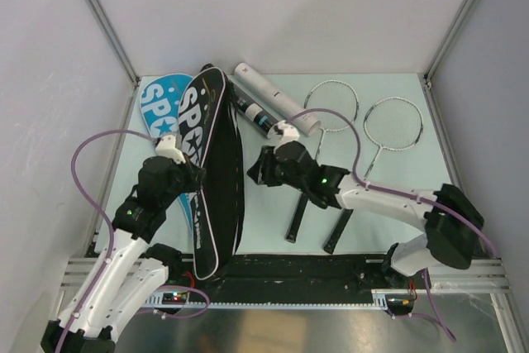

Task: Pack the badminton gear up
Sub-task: Open the racket bag at the center of the board.

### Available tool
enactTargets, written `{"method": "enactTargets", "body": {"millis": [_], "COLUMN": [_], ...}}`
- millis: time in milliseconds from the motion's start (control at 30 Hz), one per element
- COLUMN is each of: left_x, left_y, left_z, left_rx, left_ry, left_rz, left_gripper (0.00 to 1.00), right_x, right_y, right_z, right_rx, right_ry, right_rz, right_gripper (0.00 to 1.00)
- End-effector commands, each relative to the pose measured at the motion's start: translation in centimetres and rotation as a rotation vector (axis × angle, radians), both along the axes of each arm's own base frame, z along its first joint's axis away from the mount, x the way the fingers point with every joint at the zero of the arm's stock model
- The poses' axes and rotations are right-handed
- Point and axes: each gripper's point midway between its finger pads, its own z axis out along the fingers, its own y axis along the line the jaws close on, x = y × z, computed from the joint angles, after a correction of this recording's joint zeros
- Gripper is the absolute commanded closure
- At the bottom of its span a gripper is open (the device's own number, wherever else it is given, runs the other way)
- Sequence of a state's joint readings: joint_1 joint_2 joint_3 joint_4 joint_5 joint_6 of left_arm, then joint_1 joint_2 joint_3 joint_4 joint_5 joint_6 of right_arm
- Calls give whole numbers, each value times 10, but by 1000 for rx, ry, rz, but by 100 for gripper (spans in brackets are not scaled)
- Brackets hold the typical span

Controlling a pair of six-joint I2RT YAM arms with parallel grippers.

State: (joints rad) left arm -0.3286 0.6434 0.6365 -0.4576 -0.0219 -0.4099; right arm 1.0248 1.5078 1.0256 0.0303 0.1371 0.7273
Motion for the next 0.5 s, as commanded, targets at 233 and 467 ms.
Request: {"method": "enactTargets", "body": {"millis": [233, 467], "left_x": [-6, -13], "left_y": [-1, 3], "left_z": [15, 23], "left_rx": [-49, -39], "left_ry": [-73, -119], "left_rz": [-3, -15], "left_gripper": [100, 100], "right_x": [40, 50], "right_y": [-137, -211], "right_z": [-36, -76], "right_rx": [-139, -228], "right_ry": [97, 202], "right_rz": [-431, -639], "right_gripper": [46, 45]}}
